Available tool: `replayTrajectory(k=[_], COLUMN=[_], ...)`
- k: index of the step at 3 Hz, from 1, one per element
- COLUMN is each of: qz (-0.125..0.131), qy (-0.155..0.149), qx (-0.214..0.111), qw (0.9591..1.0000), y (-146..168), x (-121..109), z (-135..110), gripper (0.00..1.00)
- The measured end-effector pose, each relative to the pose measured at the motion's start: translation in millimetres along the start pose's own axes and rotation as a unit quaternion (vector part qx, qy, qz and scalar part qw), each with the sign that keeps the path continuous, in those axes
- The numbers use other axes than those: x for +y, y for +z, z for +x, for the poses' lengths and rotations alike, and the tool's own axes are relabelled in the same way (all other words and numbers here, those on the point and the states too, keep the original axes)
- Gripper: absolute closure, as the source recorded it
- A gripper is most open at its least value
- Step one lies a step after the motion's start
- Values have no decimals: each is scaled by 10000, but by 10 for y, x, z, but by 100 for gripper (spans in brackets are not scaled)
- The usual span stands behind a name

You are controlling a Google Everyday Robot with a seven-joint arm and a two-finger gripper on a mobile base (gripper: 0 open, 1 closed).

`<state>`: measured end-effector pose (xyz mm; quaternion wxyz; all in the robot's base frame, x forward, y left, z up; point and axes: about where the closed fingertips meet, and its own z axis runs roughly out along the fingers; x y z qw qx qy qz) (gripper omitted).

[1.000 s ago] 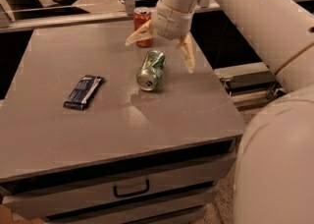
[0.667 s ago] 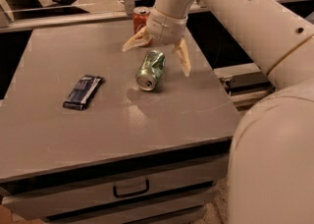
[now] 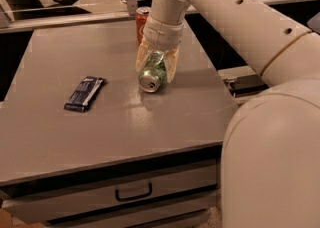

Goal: Pick green can

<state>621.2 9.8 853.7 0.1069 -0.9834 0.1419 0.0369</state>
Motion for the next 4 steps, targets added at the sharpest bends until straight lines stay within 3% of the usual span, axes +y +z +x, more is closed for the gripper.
replayTrajectory(k=[1,2,3,4], qz=[119,442,946,945], qy=[248,331,412,412], qx=[316,515,489,498], qw=[9991,9971,9935,9934], y=[-230,-521,-825,-820], x=[-81,-169,-231,-234], z=[-61,-188,-329,-323], gripper=[72,95,100,100])
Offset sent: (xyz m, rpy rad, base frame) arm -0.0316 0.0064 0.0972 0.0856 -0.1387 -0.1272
